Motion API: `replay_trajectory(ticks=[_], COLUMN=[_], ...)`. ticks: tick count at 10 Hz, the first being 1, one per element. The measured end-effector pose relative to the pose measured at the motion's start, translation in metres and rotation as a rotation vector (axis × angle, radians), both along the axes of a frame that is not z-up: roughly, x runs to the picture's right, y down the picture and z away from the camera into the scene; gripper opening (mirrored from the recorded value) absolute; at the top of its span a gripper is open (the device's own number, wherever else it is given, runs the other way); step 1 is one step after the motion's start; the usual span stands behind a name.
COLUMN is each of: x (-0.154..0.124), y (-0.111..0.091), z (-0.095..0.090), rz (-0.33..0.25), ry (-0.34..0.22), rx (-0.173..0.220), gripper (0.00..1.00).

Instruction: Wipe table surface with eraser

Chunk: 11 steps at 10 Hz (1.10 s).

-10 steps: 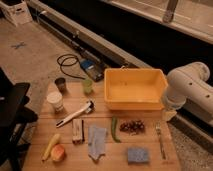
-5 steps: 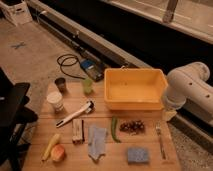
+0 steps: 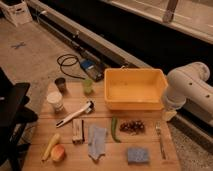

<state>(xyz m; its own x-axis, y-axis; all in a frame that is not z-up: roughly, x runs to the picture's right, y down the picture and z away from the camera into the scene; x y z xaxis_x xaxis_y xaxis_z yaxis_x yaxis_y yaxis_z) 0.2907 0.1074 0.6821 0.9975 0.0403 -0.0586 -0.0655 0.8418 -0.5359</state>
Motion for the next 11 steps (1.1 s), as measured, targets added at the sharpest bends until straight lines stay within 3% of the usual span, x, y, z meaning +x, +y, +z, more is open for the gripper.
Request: replay_trajectory(ticks=[2,3,5,9,11], x=[-0.001,-0.005,-0.035,-0.131,-0.185], y=[-0.002,-0.007,-0.016,-0.026,-0.019], z=[-0.002,-0.003,-0.005,-0.008,-0.013], rz=[-0.022,-0.062,-0.196,-0.429,-0.561], ry=[-0.002,-0.017,-0.096,-0.272,-0.392], rx=[0.012,0.019,0.026,0.034,0.032], gripper=[0.65,0.65,0.65,0.65,0.65])
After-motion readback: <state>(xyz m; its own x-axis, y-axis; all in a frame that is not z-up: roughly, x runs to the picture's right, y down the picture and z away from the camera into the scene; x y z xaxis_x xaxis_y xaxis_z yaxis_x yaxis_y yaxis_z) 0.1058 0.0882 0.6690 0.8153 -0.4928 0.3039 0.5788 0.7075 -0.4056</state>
